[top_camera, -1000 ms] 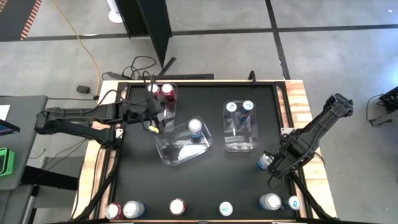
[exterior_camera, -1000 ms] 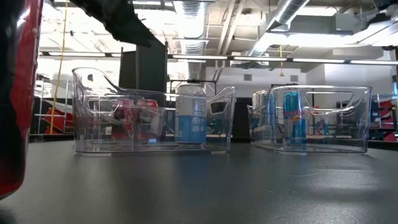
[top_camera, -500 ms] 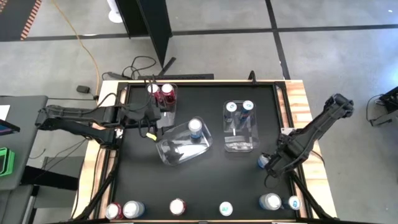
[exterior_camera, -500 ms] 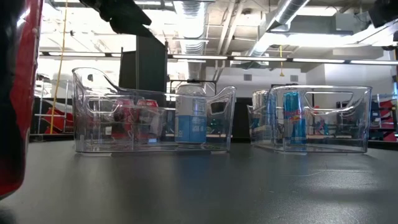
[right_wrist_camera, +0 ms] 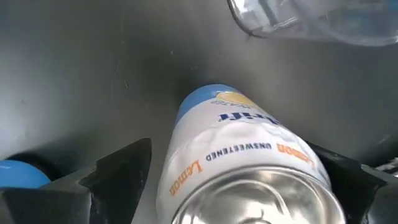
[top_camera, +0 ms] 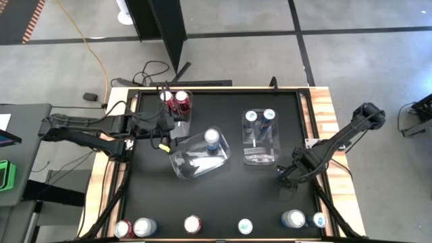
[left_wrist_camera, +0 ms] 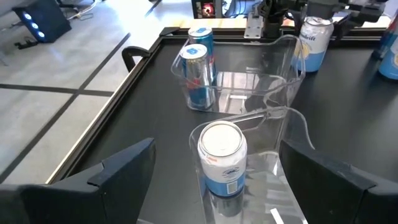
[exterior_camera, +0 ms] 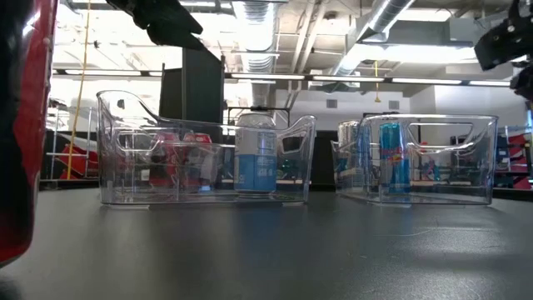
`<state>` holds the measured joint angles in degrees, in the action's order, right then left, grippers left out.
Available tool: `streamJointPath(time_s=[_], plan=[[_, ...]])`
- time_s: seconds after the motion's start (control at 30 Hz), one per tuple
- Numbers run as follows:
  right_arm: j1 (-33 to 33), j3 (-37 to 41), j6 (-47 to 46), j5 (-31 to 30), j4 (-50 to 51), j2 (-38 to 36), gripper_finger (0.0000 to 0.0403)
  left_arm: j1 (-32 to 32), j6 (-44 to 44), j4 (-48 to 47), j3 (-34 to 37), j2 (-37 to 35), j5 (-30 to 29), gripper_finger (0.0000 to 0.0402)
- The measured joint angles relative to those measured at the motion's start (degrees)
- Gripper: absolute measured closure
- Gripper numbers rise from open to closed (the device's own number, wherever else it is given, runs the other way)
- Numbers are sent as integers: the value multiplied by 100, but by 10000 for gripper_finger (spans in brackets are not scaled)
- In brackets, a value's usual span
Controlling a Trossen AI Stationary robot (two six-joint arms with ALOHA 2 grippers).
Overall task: Sort soda cans
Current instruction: Put the top white blue soda can into the middle transparent bin
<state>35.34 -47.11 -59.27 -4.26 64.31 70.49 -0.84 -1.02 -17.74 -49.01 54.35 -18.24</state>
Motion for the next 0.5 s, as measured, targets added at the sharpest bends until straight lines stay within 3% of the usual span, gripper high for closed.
streamJointPath(time_s=[0.17,0.4,0.5], plan=[[-23,234,18,269,-431,-3,19,0,-68,0,0,0,-3,66],[-31,310,-6,577,-535,-6,95,0,-90,4,0,0,-4,66],[-31,252,-27,725,-528,2,102,0,-121,12,0,1,-4,66]])
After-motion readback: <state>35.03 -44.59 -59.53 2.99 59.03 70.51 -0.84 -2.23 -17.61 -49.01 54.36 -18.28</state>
